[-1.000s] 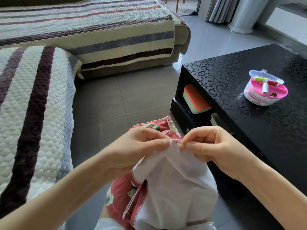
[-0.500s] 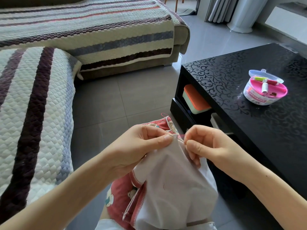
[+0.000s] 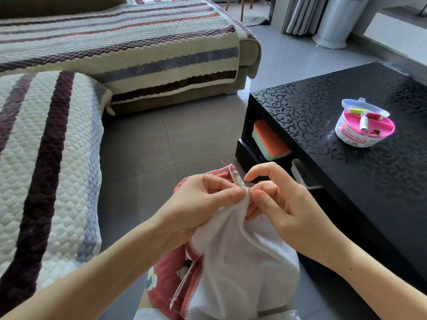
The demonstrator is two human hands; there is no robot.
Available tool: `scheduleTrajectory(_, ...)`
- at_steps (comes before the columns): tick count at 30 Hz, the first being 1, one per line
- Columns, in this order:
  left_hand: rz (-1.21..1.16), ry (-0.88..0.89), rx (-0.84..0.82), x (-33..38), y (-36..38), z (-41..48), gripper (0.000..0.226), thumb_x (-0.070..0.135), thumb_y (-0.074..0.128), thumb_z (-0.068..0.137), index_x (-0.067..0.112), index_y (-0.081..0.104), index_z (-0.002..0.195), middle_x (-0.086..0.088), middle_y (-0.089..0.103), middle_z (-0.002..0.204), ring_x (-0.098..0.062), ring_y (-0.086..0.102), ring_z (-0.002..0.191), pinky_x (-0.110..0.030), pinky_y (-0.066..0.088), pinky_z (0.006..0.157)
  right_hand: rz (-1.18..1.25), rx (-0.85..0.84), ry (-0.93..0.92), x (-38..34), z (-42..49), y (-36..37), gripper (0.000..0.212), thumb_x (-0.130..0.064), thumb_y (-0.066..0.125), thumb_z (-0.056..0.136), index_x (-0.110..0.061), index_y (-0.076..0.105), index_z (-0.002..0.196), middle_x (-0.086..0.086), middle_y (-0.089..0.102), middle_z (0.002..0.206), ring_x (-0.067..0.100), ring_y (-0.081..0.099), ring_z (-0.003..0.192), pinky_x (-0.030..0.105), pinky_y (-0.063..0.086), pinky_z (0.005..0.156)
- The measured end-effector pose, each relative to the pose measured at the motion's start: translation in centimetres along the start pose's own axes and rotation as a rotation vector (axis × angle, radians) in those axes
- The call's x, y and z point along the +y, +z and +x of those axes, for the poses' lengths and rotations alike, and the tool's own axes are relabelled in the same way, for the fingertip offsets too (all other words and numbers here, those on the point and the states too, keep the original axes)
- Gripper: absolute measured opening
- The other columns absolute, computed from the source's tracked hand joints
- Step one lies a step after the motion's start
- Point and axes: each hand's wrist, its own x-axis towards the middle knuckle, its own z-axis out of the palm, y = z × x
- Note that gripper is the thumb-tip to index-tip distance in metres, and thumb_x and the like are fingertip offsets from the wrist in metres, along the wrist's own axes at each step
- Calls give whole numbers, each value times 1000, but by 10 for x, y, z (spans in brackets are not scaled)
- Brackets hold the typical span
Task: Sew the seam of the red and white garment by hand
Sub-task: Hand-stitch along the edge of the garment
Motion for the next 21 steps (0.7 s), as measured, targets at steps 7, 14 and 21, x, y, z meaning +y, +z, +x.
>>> scheduleTrajectory(7,64,31,-47,2,4,-2,21,37,84,66,18,78,73,-16,73,87,-19,60,80,-34,42,78,-246,89,-86,-1,2,1,9,-39,53,92,-32,56,87,4,64,64,22,63,57,39,51,58)
scheduleTrajectory(14,154,127,-7,2,4,-2,11,19,76,79,17,75,68,0,67,67,-5,57,66,-21,44,67,-829,406,-411,-5,3,8,16,-24,58,88,-17,69,78,-4,55,85,10,46,72,20,36,51)
scheduleTrajectory(21,183,128,24,8,5,-3,12,21,72,74,15,72,64,-3,57,64,-12,49,65,-26,39,63,-328,309,-388,-2,7,7,16,-18,56,90,-11,67,80,0,45,93,5,52,83,16,42,75)
